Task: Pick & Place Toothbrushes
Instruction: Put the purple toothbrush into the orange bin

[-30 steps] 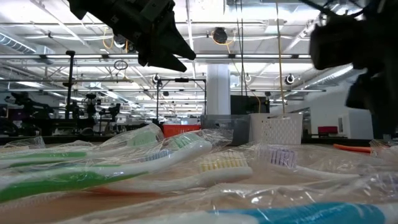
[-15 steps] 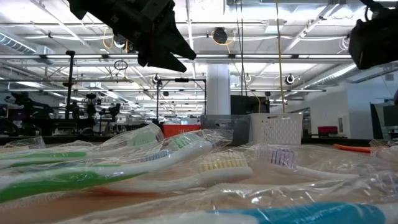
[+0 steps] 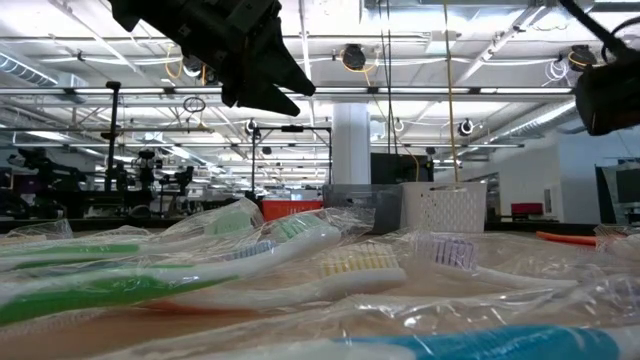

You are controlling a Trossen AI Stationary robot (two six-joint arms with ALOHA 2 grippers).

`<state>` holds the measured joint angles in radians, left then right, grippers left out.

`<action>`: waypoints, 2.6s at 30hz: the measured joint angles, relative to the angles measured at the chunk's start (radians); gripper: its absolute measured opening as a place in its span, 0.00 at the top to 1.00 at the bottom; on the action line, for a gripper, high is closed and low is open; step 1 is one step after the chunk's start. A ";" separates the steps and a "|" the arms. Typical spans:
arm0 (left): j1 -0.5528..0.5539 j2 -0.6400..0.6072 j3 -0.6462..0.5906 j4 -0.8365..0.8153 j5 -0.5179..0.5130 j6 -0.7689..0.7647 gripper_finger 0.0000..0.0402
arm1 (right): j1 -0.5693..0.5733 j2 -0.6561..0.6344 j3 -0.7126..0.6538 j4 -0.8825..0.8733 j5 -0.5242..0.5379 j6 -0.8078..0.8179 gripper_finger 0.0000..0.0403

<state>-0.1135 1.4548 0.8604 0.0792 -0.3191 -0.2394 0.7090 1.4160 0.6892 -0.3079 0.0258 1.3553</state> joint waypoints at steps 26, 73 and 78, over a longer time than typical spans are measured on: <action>0.000 0.000 0.000 0.000 -0.001 0.000 0.20 | -0.018 -0.008 -0.066 0.111 -0.002 -0.035 1.00; 0.000 0.000 0.000 0.209 -0.001 0.000 0.20 | -0.563 -0.256 -0.065 1.131 0.419 -1.290 1.00; 0.000 0.000 0.000 0.262 -0.001 0.000 0.20 | -0.582 -0.219 -0.065 1.222 0.412 -1.316 1.00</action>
<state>-0.1139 1.4548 0.8608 0.3407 -0.3199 -0.2390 0.1274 1.1970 0.6239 0.9141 0.4381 0.0397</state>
